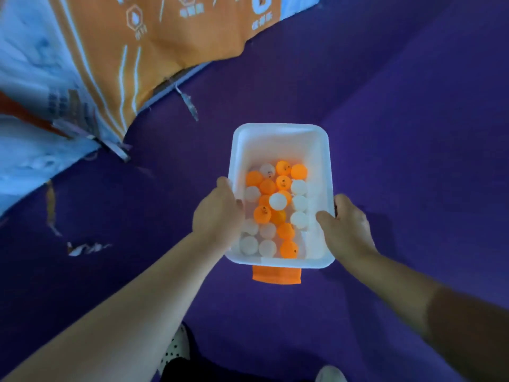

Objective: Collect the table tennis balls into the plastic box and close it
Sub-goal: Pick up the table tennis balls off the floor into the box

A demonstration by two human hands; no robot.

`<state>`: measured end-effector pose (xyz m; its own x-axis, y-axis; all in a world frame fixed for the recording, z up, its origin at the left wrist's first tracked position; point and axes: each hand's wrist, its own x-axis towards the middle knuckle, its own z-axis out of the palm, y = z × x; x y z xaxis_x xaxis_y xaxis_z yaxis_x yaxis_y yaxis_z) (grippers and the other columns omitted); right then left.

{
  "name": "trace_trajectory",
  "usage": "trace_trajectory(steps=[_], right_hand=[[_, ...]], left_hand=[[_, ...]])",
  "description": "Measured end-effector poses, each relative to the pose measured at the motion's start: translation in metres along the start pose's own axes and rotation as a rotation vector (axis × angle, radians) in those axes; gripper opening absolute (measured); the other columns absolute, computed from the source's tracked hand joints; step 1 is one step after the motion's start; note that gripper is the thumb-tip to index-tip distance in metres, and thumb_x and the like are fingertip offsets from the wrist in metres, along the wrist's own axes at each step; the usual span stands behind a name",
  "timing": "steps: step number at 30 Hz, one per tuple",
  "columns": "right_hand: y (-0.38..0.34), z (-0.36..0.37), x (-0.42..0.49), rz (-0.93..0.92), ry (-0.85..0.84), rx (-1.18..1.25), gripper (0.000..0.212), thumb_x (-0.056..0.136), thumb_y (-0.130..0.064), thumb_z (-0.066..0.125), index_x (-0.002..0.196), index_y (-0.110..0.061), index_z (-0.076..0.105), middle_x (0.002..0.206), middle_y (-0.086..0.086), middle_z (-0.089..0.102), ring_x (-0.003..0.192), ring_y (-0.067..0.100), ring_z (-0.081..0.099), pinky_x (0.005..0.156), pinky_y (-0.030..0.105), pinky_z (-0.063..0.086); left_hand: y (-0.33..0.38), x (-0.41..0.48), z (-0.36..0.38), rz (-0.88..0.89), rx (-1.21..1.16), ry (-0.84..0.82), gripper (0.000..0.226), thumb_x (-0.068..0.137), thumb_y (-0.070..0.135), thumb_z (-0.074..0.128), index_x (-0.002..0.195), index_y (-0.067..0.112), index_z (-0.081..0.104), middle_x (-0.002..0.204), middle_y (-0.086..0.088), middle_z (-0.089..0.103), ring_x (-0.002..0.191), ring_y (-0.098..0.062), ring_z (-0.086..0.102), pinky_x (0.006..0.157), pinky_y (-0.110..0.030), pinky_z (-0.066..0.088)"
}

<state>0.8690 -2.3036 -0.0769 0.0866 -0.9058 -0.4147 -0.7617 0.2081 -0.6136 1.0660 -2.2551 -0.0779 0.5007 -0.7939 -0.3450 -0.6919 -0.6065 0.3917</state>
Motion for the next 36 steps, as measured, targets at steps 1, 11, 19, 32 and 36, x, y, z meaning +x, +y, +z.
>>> trace_trajectory(steps=[1, 11, 19, 32, 36], right_hand=[[-0.003, -0.029, -0.012, 0.020, 0.022, 0.023, 0.008, 0.086, -0.022, 0.049, 0.081, -0.019, 0.044, 0.079, -0.004, 0.055, 0.071, 0.016, 0.053, 0.054, 0.030, 0.044], [-0.005, -0.311, -0.151, 0.131, 0.226, 0.140, 0.021, 0.083, -0.020, 0.052, 0.101, -0.024, 0.044, 0.087, -0.012, 0.055, 0.076, 0.009, 0.057, 0.064, 0.037, 0.056], [0.049, -0.496, -0.254, 0.242, 0.373, 0.243, 0.015, 0.083, -0.019, 0.055, 0.097, -0.017, 0.050, 0.083, -0.005, 0.055, 0.069, 0.009, 0.051, 0.052, 0.023, 0.041], [0.126, -0.588, -0.282, 0.514, 0.594, 0.418, 0.018, 0.078, -0.019, 0.057, 0.072, -0.017, 0.040, 0.066, -0.006, 0.045, 0.056, 0.010, 0.039, 0.047, 0.023, 0.032], [0.130, -0.604, -0.235, 0.579, 0.601, 0.429, 0.017, 0.077, -0.021, 0.057, 0.072, -0.017, 0.041, 0.068, -0.006, 0.047, 0.057, 0.010, 0.040, 0.049, 0.025, 0.033]], left_hand=[[0.026, -0.010, -0.015, 0.030, 0.004, -0.015, 0.013, 0.094, 0.017, 0.040, 0.105, 0.010, 0.041, 0.071, 0.002, 0.048, 0.056, -0.016, 0.045, 0.043, -0.029, 0.027], [0.266, -0.168, -0.125, 0.256, -0.037, -0.079, 0.023, 0.098, 0.024, 0.040, 0.112, 0.007, 0.047, 0.071, 0.003, 0.049, 0.059, -0.015, 0.050, 0.044, -0.027, 0.030], [0.427, -0.300, -0.139, 0.386, -0.121, -0.177, 0.022, 0.094, 0.026, 0.041, 0.098, 0.005, 0.048, 0.095, -0.016, 0.061, 0.088, -0.037, 0.059, 0.065, -0.038, 0.041], [0.557, -0.349, -0.096, 0.562, -0.137, -0.353, 0.013, 0.092, 0.023, 0.043, 0.087, 0.012, 0.040, 0.071, 0.000, 0.047, 0.062, -0.019, 0.044, 0.050, -0.031, 0.029], [0.593, -0.307, -0.084, 0.567, -0.158, -0.437, 0.016, 0.090, 0.018, 0.045, 0.079, 0.013, 0.033, 0.063, 0.003, 0.038, 0.055, -0.015, 0.036, 0.048, -0.031, 0.025]])
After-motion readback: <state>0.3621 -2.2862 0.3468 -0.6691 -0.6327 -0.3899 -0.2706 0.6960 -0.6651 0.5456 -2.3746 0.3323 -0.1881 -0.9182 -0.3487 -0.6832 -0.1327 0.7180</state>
